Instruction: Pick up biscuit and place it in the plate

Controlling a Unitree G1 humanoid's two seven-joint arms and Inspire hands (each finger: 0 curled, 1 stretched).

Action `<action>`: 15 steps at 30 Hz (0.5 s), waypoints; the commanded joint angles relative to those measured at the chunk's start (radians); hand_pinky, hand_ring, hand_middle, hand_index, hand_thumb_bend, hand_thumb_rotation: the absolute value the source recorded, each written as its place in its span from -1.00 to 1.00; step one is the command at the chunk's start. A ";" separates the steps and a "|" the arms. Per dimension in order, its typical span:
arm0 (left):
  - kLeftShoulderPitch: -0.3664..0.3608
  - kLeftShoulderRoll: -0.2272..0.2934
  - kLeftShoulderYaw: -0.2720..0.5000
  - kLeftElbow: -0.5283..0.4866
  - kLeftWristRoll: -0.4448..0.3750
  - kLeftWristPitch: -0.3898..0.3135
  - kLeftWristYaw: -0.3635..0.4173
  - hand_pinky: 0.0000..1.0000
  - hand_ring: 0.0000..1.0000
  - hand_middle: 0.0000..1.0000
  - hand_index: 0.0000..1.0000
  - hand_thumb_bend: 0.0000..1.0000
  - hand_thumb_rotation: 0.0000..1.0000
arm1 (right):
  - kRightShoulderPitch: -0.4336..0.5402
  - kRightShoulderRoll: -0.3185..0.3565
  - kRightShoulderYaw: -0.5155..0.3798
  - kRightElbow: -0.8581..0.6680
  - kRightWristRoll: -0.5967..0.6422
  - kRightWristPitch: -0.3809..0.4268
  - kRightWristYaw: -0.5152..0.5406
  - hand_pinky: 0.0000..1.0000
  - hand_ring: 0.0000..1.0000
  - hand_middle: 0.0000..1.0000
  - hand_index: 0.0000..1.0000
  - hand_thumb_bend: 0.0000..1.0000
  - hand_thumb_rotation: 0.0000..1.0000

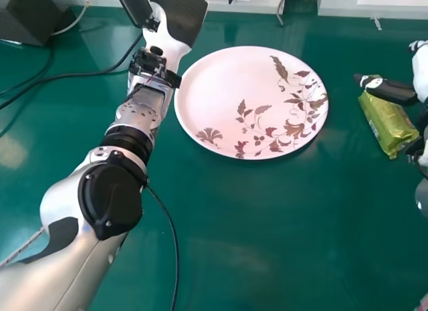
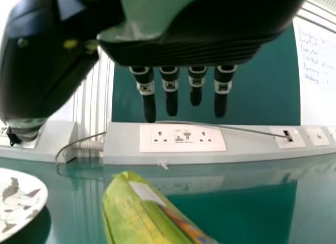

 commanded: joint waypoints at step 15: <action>-0.012 0.003 0.000 -0.006 -0.004 -0.007 -0.003 0.82 0.83 0.89 0.90 0.90 0.10 | -0.067 -0.038 0.064 0.144 0.025 -0.018 -0.011 0.71 0.84 0.89 0.79 1.00 0.57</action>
